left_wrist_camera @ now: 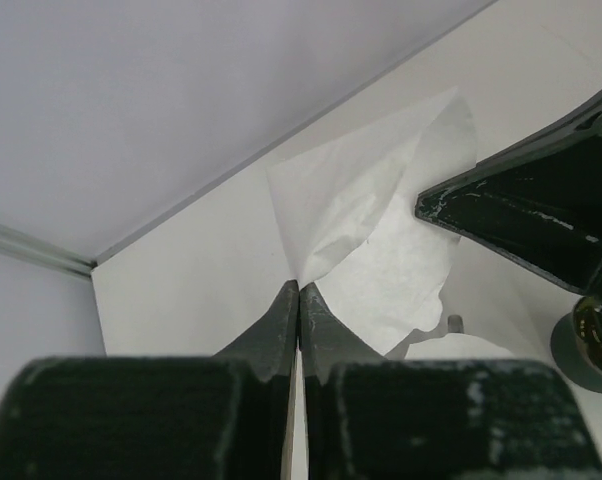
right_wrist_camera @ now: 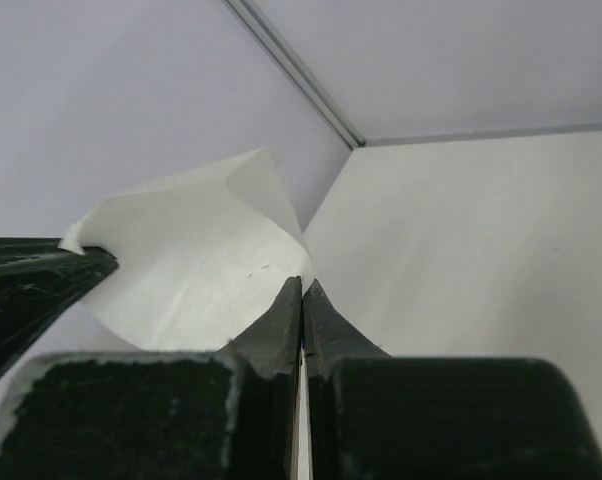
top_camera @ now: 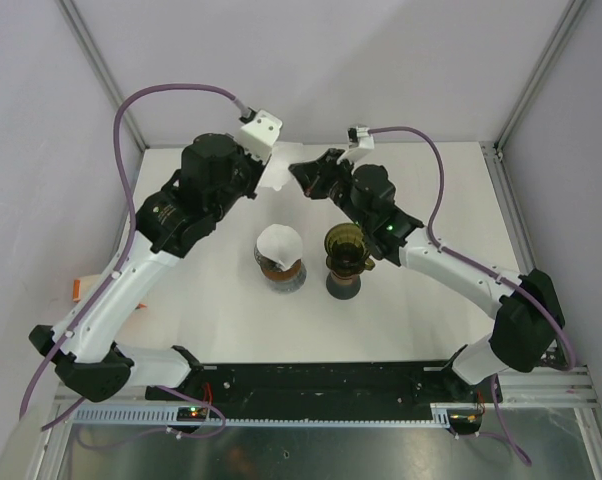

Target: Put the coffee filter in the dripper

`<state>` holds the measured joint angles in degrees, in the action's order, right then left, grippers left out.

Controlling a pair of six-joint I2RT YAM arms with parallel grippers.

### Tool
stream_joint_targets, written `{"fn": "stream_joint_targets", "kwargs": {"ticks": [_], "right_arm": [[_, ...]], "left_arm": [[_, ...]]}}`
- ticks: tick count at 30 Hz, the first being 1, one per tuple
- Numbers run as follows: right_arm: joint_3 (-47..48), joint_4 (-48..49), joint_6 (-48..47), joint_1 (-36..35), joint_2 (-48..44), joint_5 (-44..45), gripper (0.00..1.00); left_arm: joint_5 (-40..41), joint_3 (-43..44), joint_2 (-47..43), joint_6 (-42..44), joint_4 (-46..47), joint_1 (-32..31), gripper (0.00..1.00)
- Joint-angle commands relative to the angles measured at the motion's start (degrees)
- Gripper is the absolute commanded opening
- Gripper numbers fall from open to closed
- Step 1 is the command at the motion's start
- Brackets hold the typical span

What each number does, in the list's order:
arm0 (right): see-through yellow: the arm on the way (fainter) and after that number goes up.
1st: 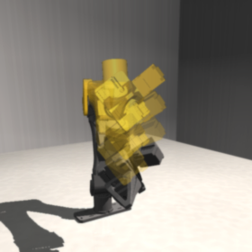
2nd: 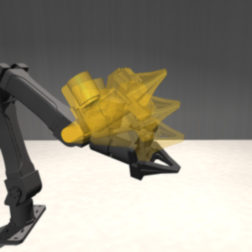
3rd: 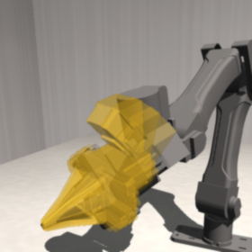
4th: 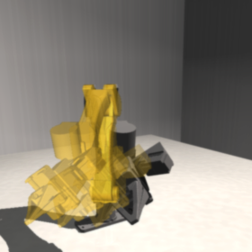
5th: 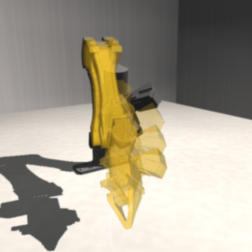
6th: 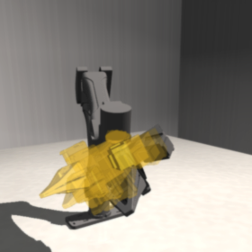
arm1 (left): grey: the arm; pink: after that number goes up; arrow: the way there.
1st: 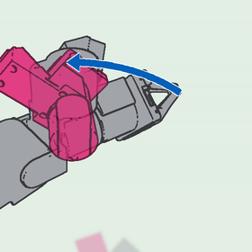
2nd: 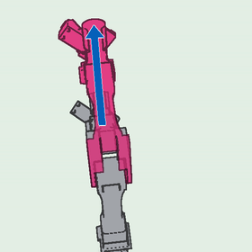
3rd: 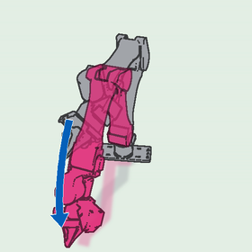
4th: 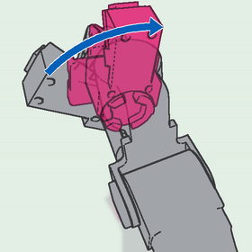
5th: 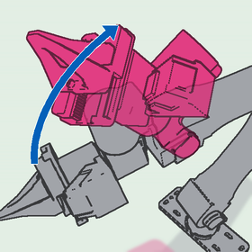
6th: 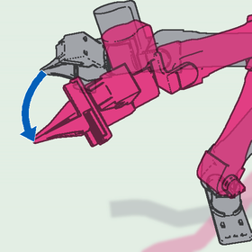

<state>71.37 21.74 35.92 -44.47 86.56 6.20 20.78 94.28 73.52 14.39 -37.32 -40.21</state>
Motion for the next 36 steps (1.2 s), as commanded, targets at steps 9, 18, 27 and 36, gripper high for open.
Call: {"fn": "stream_joint_targets", "kwargs": {"ticks": [9, 18, 27, 36], "right_arm": [[4.1, -26.5, -14.3, 5.2, -14.9, -2.8, 0.00], [21.9, -66.8, -22.1, 9.0, -17.1, -5.3, 0.00], [29.1, -85.5, -22.9, 9.0, -14.3, -10.5, 0.00], [34.0, -95.1, -25.5, 9.2, -6.8, -14.2, 0.00]], "left_arm": [[-16.4, 2.1, -2.5, -1.5, -2.0, -0.5, 0.73], [-22.8, 2.6, -1.0, -1.8, -3.9, -0.5, 0.82], [-26.0, 1.6, -0.8, -1.9, -4.0, -0.4, 0.84], [-28.3, -0.8, -0.2, -1.8, -4.0, -0.5, 0.84]]}}
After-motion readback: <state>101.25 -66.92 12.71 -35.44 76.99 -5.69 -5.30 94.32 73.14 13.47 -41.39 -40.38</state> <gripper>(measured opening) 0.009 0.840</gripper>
